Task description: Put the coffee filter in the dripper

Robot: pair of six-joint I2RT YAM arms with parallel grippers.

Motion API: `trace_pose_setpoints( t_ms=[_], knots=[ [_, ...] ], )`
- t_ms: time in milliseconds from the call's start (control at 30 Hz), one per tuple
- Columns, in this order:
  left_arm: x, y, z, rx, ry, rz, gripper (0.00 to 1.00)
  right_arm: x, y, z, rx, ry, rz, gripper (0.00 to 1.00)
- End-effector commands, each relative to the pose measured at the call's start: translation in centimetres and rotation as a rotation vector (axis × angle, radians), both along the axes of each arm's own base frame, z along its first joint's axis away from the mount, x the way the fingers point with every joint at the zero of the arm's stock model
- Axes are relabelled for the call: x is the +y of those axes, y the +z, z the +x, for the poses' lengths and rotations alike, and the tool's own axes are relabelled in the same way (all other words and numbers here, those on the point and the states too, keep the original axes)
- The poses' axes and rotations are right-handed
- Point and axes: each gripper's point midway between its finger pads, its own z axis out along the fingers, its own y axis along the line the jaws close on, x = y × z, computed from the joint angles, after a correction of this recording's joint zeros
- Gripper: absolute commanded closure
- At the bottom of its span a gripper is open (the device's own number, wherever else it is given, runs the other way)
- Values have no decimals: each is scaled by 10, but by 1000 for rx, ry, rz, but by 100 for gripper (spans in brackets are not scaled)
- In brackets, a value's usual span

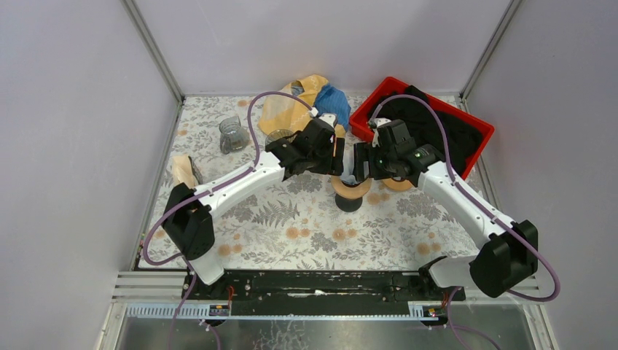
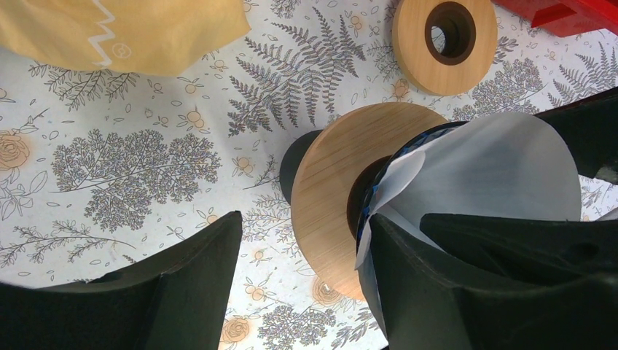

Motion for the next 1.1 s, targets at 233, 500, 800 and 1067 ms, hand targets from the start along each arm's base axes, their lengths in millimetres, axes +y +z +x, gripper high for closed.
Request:
trace_pose_setpoints(
  t_ms=[233,500,800,1067],
  knots=[
    [-5,-3,2,-6,-18,0,29,15,30,8,-69,19,101,11],
    [-5,-2,1,-6,-20,0,29,19,34,20,-85,-24,123,10],
    [-6,-1,1,-8,-21,-4,30,30,37,14,-60,21,171,9],
    [-7,-1,2,-8,-23,-5,30,17,23,4,-19,13,109,9]
  ],
)
